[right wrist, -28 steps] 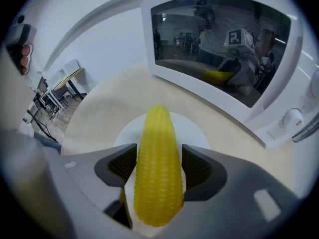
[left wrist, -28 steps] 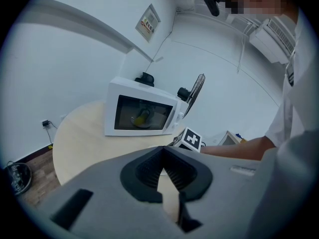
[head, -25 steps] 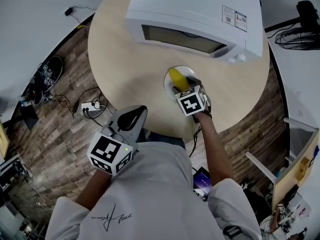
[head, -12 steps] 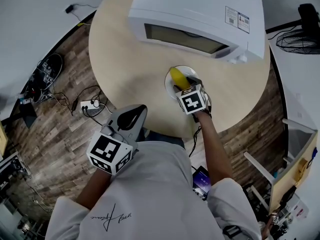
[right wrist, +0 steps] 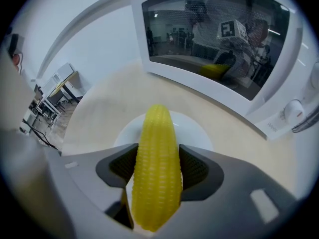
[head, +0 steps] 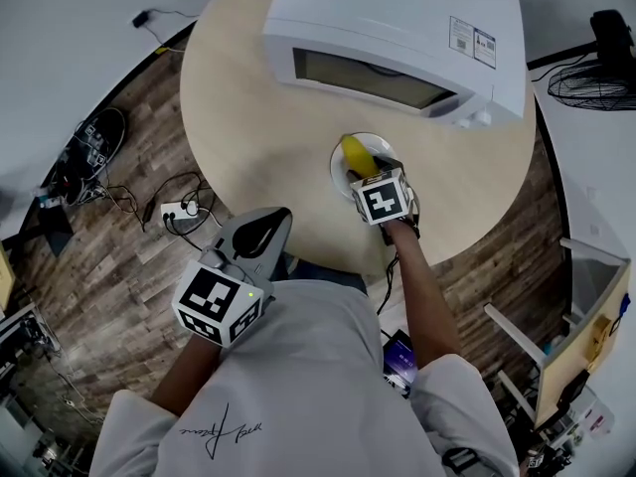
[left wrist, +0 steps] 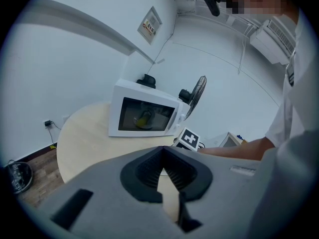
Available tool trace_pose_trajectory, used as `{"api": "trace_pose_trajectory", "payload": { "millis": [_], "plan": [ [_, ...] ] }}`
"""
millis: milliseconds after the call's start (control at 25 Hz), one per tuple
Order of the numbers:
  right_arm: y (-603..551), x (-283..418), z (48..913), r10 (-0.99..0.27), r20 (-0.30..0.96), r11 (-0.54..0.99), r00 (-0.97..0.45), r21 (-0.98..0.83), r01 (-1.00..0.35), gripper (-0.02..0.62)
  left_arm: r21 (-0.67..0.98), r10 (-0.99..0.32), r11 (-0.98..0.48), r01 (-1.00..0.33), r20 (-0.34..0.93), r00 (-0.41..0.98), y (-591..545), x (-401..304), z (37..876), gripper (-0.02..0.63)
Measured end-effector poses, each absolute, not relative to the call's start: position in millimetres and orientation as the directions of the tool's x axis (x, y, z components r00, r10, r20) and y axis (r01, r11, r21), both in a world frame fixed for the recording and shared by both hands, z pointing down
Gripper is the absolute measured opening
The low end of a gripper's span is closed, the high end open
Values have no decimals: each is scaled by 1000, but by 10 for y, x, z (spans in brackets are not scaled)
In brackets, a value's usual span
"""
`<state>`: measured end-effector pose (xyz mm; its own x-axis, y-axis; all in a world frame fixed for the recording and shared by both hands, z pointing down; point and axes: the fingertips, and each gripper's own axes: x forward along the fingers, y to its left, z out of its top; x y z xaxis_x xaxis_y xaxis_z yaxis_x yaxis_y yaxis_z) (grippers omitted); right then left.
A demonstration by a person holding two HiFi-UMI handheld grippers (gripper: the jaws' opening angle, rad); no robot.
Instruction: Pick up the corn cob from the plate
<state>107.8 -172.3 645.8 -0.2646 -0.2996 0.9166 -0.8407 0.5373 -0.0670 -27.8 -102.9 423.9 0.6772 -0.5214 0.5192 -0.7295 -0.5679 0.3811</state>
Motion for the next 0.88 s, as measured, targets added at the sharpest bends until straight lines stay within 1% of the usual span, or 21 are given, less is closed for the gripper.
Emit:
{"api": "trace_pose_trajectory", "payload": {
  "millis": [880],
  "plan": [
    [-1639, 1064, 6378, -323, 909, 462, -262, -90, -882, 268, 367, -514, -606, -706, 497, 699, -1002, -348, 4135, -8]
  ]
}}
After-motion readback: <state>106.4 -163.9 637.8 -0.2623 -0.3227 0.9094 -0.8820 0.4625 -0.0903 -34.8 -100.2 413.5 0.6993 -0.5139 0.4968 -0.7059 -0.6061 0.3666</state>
